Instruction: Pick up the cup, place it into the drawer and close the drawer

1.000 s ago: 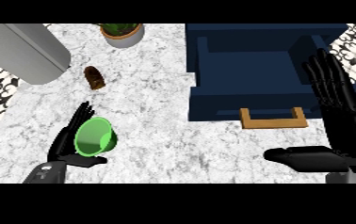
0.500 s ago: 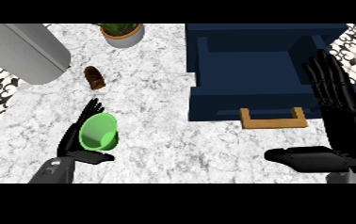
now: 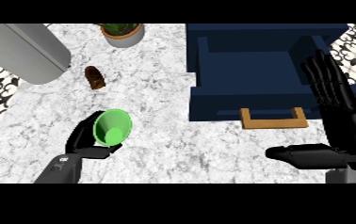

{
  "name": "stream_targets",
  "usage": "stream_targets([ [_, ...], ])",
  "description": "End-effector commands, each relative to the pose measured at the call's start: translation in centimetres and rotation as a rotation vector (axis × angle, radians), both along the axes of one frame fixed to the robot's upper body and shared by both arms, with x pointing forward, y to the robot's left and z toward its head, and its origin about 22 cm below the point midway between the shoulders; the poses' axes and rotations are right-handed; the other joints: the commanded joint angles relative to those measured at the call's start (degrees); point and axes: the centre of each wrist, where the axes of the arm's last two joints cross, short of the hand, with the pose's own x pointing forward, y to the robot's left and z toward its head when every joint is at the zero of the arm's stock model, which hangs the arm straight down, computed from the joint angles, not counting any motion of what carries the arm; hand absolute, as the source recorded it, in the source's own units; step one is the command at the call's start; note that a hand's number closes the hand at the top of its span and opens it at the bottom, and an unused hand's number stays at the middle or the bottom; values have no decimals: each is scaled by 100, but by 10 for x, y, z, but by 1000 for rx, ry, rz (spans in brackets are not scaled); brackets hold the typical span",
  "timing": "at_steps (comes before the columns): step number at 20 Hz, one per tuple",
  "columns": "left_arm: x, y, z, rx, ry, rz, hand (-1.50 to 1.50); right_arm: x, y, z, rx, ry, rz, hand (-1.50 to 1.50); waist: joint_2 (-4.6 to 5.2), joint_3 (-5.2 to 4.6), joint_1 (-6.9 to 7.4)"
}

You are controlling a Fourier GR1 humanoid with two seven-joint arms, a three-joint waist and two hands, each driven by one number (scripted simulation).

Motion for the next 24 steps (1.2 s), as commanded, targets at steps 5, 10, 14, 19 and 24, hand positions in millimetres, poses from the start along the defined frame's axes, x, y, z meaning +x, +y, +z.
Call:
stream_targets([
  [5, 6, 1, 4, -296, -135, -38, 150, 8, -6, 8, -12, -6, -26, -150, 10, -7, 9],
  [10, 11, 8, 9, -257, -217, 398, 150, 2, -5, -7, -18, 11, -9, -150, 5, 3, 47],
  [14, 2, 7, 3, -222, -293, 409, 150, 1, 3, -3, -18, 2, -8, -150, -5, 5, 9],
  [19, 26, 5, 22, -247, -377, 376, 150, 2, -5, 4, -28, 1, -10, -150, -18, 9, 19],
  [24, 58, -12, 53, -226, -435, 280, 150, 3, -10, -3, -21, 24, -35, -150, -61, 23, 110],
])
